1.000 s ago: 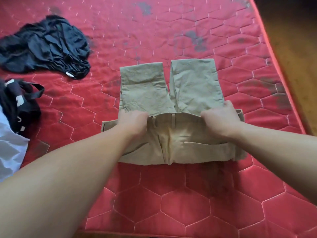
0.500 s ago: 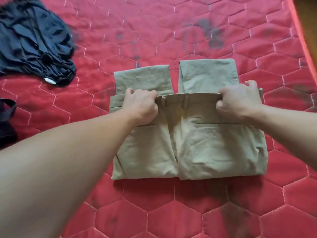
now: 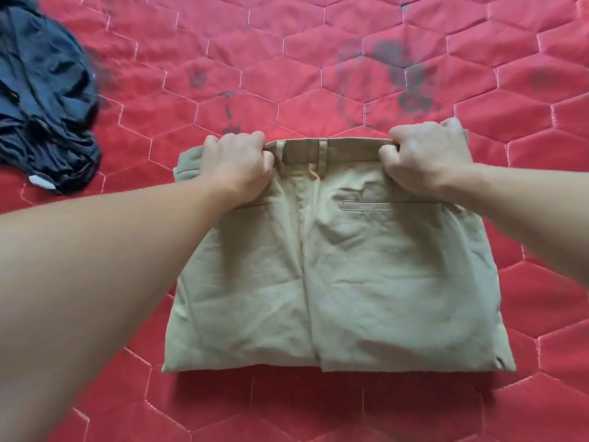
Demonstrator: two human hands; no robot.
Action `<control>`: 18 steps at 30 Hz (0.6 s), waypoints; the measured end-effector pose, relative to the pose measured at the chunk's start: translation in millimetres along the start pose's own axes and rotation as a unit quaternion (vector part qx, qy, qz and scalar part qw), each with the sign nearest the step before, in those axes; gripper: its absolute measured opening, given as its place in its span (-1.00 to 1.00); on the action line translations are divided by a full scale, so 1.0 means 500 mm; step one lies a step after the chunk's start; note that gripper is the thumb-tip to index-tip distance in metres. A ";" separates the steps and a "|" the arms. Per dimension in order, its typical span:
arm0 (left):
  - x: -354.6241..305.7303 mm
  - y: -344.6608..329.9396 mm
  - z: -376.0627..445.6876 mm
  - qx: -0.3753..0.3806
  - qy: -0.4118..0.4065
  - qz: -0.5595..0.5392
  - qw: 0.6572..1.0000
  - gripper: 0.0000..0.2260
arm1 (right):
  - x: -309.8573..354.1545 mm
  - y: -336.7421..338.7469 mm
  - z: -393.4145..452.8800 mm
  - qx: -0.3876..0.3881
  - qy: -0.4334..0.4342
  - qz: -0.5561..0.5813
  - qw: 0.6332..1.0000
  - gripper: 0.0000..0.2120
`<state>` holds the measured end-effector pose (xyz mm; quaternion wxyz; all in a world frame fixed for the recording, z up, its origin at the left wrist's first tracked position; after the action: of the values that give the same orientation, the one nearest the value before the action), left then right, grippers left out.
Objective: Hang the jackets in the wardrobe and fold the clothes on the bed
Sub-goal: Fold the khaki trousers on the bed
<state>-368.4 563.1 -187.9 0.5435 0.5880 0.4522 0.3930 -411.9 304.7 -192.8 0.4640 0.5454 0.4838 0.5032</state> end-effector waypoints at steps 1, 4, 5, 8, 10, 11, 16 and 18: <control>0.000 -0.017 0.018 0.002 -0.011 0.010 1.000 -0.87 | -0.005 -0.015 0.015 -0.002 -0.002 -0.004 1.000 -0.75; 0.006 -0.084 0.045 0.013 -0.010 0.005 1.000 -0.81 | -0.020 -0.077 0.045 -0.014 -0.002 0.004 1.000 -0.84; 0.010 -0.108 0.044 -0.005 -0.008 -0.003 1.000 -0.80 | -0.023 -0.099 0.049 -0.032 0.005 0.006 0.999 -0.84; 0.022 -0.160 0.032 -0.100 -0.004 -0.049 0.994 -0.78 | -0.033 -0.147 0.048 -0.102 0.023 0.025 0.994 -0.82; 0.024 -0.160 0.037 -0.116 -0.006 -0.075 0.990 -0.77 | -0.039 -0.155 0.054 -0.115 0.031 0.042 0.992 -0.78; 0.023 -0.159 0.036 -0.108 -0.014 -0.078 0.991 -0.77 | -0.040 -0.155 0.052 -0.115 0.038 0.052 0.991 -0.77; 0.024 -0.149 0.045 -0.081 -0.026 -0.053 0.995 -0.75 | -0.037 -0.143 0.055 -0.100 0.047 0.056 0.992 -0.85; 0.027 -0.152 0.049 -0.086 -0.026 -0.050 0.995 -0.74 | -0.034 -0.140 0.060 -0.088 0.042 0.055 0.994 -0.85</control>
<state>-349.2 569.1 -266.2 0.6226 0.5259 0.4310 0.3872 -386.7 294.2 -265.9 0.4615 0.5061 0.4260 0.5910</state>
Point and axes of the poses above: each hand's wrist, its own z-axis towards the middle knuckle, its own y-axis out of the back of the hand, x = y × z, the point moved 1 cm from there along z, towards the middle knuckle, and after that the axes turned 2 degrees about z, right-handed, at the moved point
